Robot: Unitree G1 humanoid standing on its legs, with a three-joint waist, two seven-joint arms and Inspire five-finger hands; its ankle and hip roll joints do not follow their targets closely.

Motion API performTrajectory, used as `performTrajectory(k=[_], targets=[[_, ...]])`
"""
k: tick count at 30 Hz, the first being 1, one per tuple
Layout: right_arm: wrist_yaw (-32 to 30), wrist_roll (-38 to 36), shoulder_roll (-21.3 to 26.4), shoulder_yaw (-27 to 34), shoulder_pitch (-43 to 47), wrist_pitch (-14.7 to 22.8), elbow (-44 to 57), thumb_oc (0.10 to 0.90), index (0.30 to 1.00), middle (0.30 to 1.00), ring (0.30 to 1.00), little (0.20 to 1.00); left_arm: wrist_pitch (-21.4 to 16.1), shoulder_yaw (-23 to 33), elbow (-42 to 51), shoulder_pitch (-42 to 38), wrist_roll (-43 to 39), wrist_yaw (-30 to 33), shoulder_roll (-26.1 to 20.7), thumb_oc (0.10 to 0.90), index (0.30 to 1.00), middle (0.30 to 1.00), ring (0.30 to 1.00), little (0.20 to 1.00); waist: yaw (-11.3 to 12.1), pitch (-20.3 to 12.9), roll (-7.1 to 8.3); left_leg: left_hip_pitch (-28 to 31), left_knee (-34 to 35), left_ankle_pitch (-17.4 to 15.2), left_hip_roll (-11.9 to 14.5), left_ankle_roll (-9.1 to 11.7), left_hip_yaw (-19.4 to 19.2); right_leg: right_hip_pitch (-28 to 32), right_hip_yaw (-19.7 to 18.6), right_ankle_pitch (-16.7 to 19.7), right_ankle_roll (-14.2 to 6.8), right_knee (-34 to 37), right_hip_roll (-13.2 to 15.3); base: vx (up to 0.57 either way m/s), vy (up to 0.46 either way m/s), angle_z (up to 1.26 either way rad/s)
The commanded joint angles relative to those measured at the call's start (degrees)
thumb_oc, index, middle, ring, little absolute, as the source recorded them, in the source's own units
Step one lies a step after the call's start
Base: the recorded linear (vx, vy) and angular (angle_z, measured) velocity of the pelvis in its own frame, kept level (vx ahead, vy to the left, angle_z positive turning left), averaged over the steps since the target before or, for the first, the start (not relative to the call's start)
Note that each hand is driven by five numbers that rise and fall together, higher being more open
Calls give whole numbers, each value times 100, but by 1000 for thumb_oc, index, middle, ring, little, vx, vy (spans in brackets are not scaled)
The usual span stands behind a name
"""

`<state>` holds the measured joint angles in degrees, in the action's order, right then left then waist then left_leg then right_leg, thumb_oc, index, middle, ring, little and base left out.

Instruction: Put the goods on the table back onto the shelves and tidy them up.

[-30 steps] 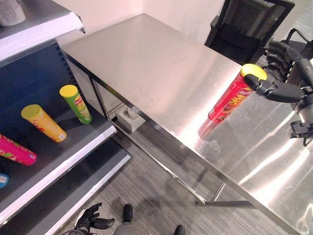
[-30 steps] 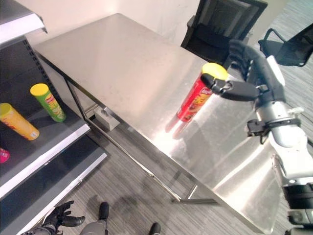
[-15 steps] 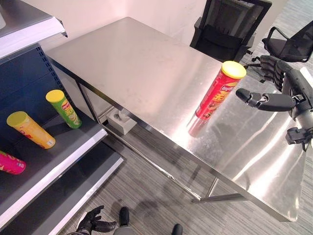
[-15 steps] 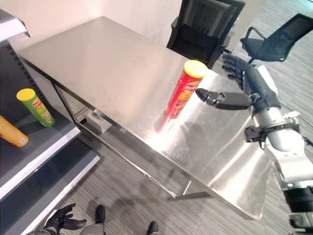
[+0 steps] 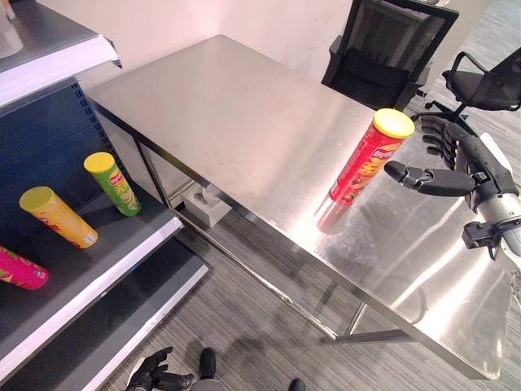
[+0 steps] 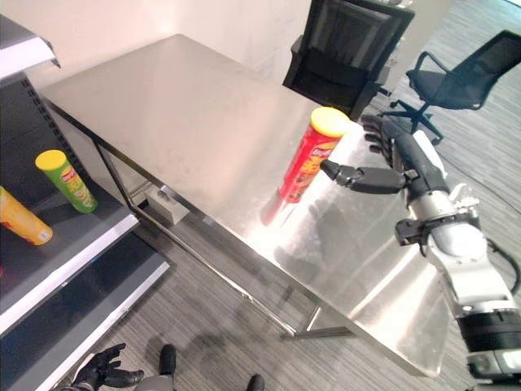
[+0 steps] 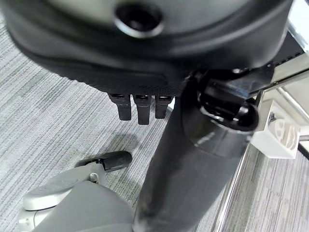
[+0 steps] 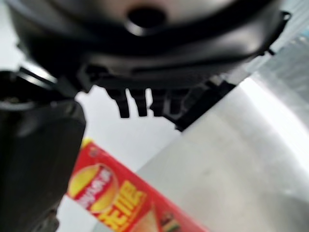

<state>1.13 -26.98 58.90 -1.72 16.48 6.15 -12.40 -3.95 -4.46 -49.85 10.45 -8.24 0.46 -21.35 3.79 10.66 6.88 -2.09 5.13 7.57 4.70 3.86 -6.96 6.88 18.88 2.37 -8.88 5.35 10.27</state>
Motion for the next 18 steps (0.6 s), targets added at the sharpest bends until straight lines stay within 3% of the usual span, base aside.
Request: performTrajectory(k=[1, 18], targets=[[-400, 31, 162, -19, 999, 334, -67, 800, 900, 900, 900, 900, -192, -181, -10, -114, 109, 29, -167, 800, 900, 900, 900, 900, 197, -270, 43, 266, -13, -562, 191, 168, -82, -127, 194, -17, -208, -35, -6, 12, -6, 7], [-669, 229, -119, -370, 1529, 285, -458, 800, 900, 900, 900, 900, -166, -198, 21, -53, -12, 114, -124, 800, 900, 900, 900, 900, 433, -253, 74, 240, -13, -565, 155, 165, 80, -23, 360, -61, -201, -35, 3, 13, -3, 4]])
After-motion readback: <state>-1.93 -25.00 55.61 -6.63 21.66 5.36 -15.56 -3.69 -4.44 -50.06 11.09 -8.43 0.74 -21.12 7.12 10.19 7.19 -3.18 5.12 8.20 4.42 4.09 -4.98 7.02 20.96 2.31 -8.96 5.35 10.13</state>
